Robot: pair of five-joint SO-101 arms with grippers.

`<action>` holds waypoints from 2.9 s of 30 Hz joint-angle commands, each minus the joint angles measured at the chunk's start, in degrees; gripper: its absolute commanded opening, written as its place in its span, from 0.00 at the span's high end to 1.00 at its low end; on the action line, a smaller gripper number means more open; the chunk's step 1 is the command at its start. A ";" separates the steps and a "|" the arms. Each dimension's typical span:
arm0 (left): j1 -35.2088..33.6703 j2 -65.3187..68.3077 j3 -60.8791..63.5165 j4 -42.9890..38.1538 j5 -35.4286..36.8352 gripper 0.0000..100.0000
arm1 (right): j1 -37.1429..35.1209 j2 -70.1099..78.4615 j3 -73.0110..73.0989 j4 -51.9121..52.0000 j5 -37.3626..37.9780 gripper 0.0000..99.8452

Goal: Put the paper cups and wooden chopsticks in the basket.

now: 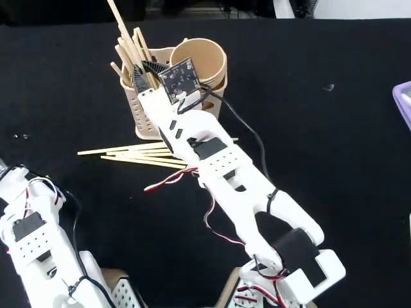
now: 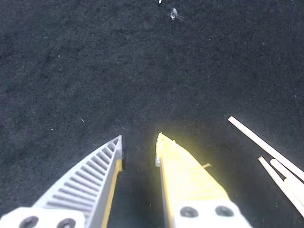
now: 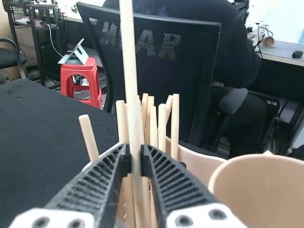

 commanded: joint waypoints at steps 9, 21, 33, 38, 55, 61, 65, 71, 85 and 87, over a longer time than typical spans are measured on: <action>0.13 -0.18 -1.80 -1.05 0.26 0.87 | 0.79 -5.05 -0.75 1.05 -0.44 0.89; 0.13 -0.18 -1.89 -1.05 0.26 0.87 | -0.44 -21.23 -4.97 17.41 -0.09 0.89; 0.84 -0.18 -1.98 -0.70 0.18 0.87 | -7.91 -41.89 0.31 68.75 0.09 0.89; 3.21 0.00 -1.89 -0.70 -2.73 0.87 | -6.68 -42.59 19.47 61.71 4.22 0.89; 11.74 0.53 -4.79 4.31 -8.18 0.76 | 2.20 -28.00 33.98 37.98 8.88 0.86; 11.74 0.44 -1.80 1.49 -8.18 0.79 | -1.67 -16.13 27.74 37.89 9.93 0.81; 11.65 0.44 -1.80 1.85 -8.35 0.79 | -1.76 -8.84 21.93 37.98 10.20 0.81; 11.65 0.44 -1.80 1.85 -8.53 0.79 | -2.02 -7.78 20.88 40.44 17.76 0.81; 11.65 0.44 -1.71 1.85 -8.62 0.79 | 2.99 -6.11 22.46 35.96 26.20 0.81; 11.65 0.44 -1.71 1.85 -8.62 0.79 | 3.08 -4.18 20.35 37.63 26.20 0.81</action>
